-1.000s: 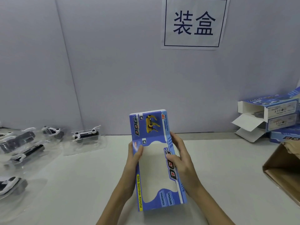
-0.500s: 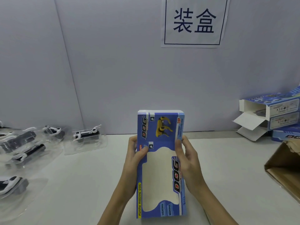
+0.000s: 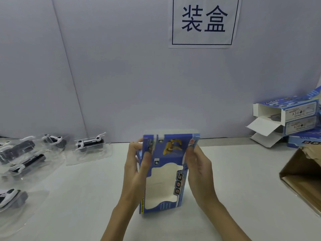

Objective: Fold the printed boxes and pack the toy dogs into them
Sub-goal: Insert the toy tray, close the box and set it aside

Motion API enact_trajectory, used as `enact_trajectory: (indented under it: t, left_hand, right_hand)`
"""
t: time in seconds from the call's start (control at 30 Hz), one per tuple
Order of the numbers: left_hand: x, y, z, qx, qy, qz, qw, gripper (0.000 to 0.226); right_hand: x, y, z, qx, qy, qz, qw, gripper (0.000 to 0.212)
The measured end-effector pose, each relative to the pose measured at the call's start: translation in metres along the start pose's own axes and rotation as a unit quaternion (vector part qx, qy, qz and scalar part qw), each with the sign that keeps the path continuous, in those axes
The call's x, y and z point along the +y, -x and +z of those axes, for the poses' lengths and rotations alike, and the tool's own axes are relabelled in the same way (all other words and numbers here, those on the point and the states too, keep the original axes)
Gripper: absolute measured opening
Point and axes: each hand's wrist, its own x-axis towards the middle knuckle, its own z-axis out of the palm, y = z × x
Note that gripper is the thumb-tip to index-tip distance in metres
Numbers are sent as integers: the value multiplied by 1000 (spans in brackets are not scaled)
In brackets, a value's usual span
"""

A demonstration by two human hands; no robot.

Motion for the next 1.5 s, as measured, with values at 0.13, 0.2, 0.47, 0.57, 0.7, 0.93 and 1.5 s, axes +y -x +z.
enact_trajectory:
  t: [0.13, 0.2, 0.47, 0.57, 0.7, 0.93, 1.5]
  left_hand:
    - [3, -3, 0, 49, 57, -40, 996, 33]
    - [3, -3, 2, 50, 83, -52, 994, 22]
    - [-3, -4, 2, 25, 63, 8, 998, 38]
    - [-10, -4, 4, 52, 2, 5, 999, 34]
    - [-8, -6, 3, 50, 27, -27, 998, 43]
    - [-11, -7, 1, 31, 59, -44, 997, 55]
    - [-33, -5, -8, 154, -373, 217, 889, 62]
  right_hand:
    - [2, 2, 4, -18, 30, -24, 999, 31]
    - [3, -2, 2, 1, 56, -29, 998, 32]
    - [15, -11, -5, -41, 99, -19, 994, 41]
    - [20, -9, -2, -47, 72, 44, 995, 37]
    - [23, -11, 1, -42, 108, 50, 992, 37]
    - [27, -15, -2, -38, 88, 56, 994, 43]
    - [23, -12, -7, 56, 36, 76, 995, 31]
